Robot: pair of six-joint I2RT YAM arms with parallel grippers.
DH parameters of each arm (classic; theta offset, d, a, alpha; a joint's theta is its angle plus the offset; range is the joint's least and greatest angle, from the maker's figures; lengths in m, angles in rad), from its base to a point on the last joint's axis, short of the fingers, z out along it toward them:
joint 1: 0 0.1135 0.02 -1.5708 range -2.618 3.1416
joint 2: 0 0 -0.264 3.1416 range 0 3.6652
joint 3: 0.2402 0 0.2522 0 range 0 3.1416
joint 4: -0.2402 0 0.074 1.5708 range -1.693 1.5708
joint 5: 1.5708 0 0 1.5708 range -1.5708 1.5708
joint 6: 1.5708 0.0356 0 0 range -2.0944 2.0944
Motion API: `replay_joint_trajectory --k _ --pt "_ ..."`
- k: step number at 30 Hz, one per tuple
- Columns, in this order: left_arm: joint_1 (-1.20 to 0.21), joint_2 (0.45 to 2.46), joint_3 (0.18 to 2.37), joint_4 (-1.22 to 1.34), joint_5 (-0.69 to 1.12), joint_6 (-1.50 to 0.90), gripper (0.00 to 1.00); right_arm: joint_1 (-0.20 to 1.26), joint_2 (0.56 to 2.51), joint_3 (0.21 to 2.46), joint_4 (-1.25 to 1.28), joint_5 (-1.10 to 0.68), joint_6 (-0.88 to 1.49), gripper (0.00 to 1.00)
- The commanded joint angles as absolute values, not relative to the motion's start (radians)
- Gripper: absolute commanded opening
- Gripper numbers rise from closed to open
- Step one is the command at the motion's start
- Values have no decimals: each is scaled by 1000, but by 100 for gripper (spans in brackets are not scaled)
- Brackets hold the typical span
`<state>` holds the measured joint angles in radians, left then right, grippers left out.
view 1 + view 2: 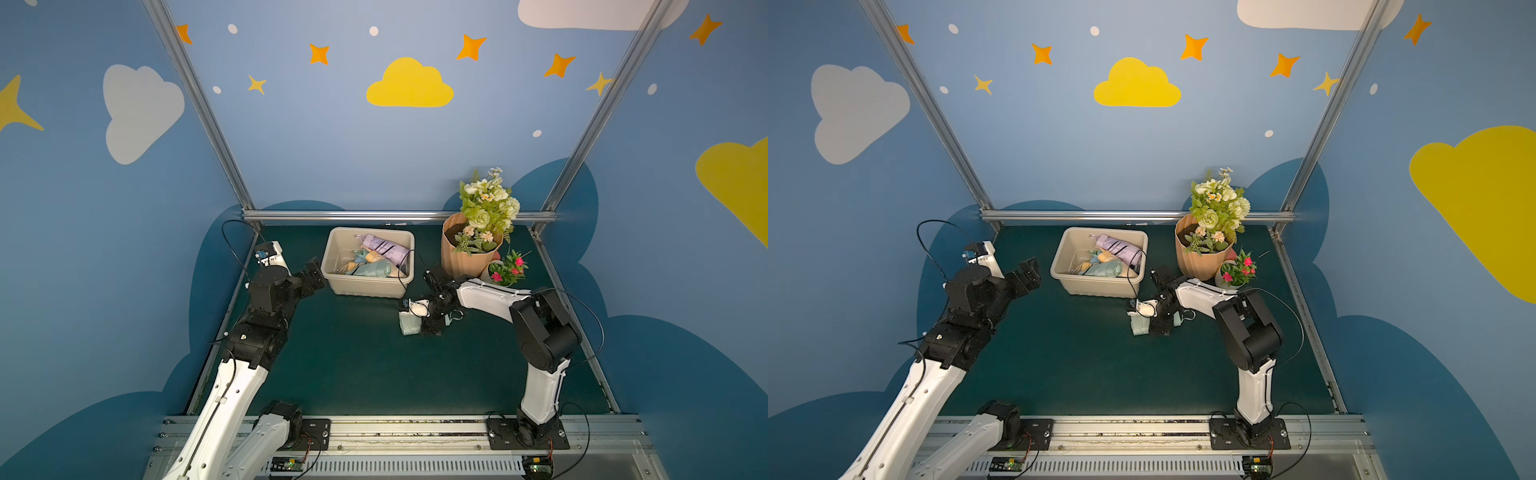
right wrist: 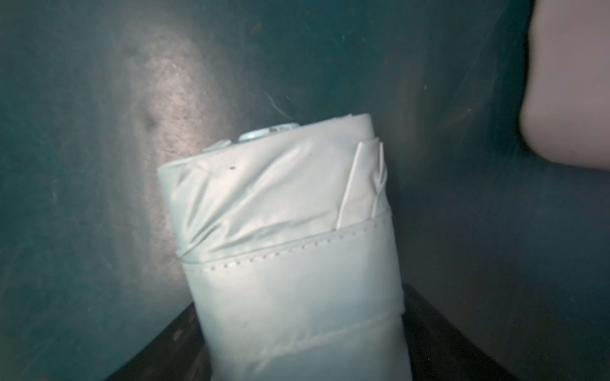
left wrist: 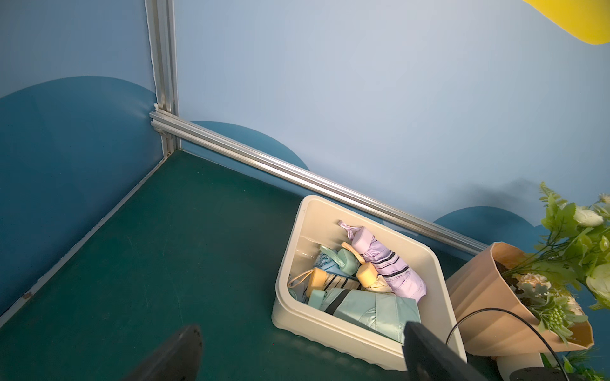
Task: Put the umbrella into the storage box
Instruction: Pick up the umbrella from the center of the board.
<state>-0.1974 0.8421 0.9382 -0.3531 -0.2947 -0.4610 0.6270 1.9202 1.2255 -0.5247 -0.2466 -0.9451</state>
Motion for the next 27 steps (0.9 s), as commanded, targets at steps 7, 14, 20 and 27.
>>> replay_joint_trajectory --k 7,14,20,27 --pt "-187 834 922 -346 -316 -492 100 657 1909 1236 -551 -244 -962 59" --pt "-185 834 913 -334 -308 -495 100 696 1872 1256 -593 -208 -951 53" --pt "-182 826 899 -332 -313 -503 100 717 1829 1298 -682 -186 -928 51" --pt "-178 803 868 -345 -330 -546 100 751 1754 1335 -748 -162 -880 52"
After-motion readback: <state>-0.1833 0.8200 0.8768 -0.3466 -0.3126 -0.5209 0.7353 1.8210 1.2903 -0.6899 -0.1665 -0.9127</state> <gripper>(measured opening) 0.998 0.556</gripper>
